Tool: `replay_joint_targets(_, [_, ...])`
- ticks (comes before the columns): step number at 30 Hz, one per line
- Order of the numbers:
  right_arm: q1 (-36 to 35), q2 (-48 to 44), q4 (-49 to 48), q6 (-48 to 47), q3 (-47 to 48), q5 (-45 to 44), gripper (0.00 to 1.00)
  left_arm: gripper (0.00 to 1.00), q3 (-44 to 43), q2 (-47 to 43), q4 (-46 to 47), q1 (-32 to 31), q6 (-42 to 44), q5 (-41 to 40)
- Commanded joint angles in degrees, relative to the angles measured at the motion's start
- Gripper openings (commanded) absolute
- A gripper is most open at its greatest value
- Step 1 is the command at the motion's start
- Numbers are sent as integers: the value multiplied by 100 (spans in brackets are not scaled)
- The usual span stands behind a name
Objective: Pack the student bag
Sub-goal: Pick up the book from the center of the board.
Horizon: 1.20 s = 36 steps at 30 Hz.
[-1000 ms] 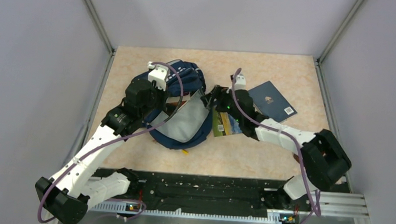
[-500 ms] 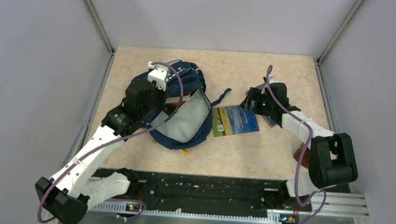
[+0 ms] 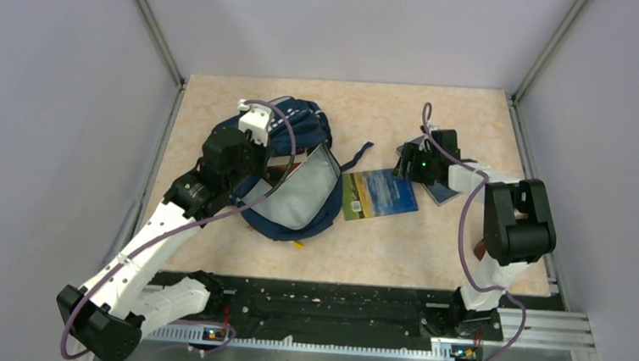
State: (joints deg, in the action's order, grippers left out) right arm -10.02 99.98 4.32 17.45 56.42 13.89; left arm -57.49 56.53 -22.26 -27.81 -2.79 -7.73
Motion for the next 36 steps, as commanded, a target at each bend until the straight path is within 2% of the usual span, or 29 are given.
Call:
replay_joint_targets(1, [34, 166, -28, -318, 247, 349, 65, 0, -95, -108, 855, -11, 39, -133])
replay_joint_targets(17, [32, -212, -388, -242, -54, 1942, 51, 0, -95, -64, 856, -8, 24, -102])
replay_joint_targets(23, [28, -159, -395, -292, -97, 2414, 45, 0, -95, -63, 857, -5, 24, -91])
replay_joint_targets(30, [35, 109, -385, -581, -39, 3107, 43, 0, -95, -63, 853, -13, 24, -86])
replay_joint_targets(36, [-31, 386, -393, -786, 37, 3318, 41, 0, -95, -46, 856, -6, 23, -93])
